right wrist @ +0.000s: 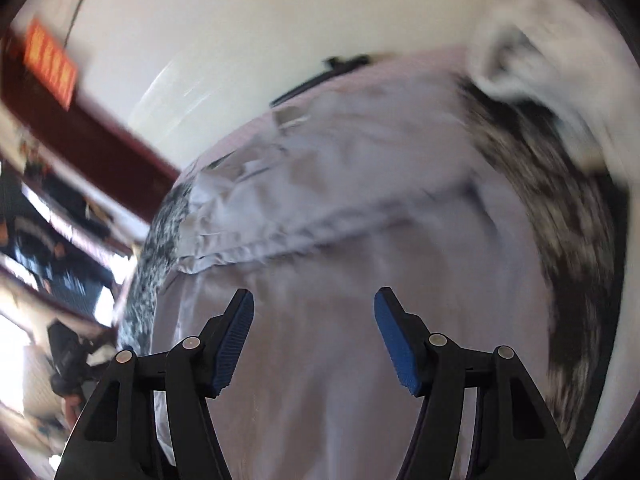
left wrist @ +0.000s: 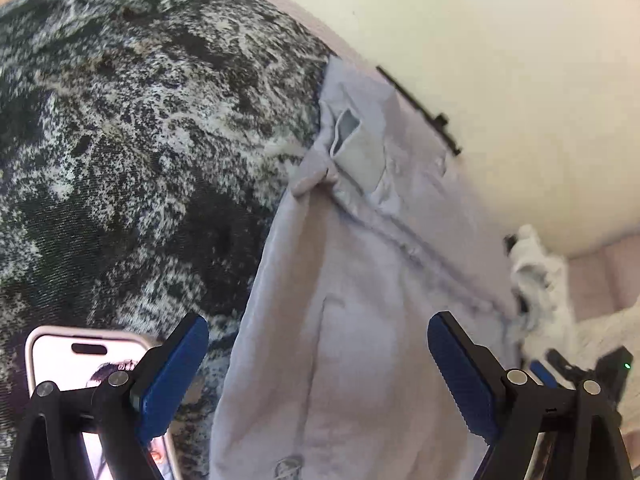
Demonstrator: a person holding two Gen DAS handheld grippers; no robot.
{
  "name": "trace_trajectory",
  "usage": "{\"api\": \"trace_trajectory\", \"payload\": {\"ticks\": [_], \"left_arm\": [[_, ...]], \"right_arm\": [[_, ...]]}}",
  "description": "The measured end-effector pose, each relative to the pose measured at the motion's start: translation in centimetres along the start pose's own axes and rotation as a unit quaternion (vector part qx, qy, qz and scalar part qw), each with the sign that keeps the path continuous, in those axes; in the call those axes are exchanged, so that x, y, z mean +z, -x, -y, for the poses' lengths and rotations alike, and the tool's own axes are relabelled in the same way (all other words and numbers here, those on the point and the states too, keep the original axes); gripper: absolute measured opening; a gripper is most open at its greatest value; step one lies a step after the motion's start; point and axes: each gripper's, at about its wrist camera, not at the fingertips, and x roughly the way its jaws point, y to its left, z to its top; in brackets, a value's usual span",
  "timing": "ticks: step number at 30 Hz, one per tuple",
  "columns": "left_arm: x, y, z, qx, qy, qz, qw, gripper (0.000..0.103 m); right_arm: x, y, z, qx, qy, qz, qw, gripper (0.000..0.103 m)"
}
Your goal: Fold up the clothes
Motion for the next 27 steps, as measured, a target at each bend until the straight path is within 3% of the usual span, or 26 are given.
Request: {"api": "trace_trajectory", "payload": {"ticks": [5,9,13,18,24,27], "left_arm": [[-3.9,0.9,2.5,0.038,-0.067,-0.010,0.9970,0.093],[-8.8,2.0,4.4,0.078,-0.111,-0.005,0.9907,0.092],[-12.8,2.4,5.4,0.143,-0.155,0.002,0.9774,0.093],[-15.4,1.9,4.7,0.173,-0.152,-0.007,0.9730,0.093],[-17.6,0.1,4.9,0.266,-0.196,0.002,0.9438,0.093],[-17.9,0.5,4.6,0.265,-0.185,0.007,0.9463,0.093]], "right_arm": [[-2.6,5.7,8.1,0.047,-0.113,0.031,0.992,0.074],[-5.5,9.8,11.1,0.066,-0.169,0.052,0.982,0.078],[-6.6,10.8,10.7,0.057,-0.151,0.055,0.985,0.083],[-8.8,9.7,9.5,0.061,-0.119,0.008,0.991,0.084],[-8.8,9.8,9.7,0.025,-0.094,0.030,0.995,0.086],[-9.0,9.6,11.1,0.028,-0.112,0.019,0.993,0.087]]}}
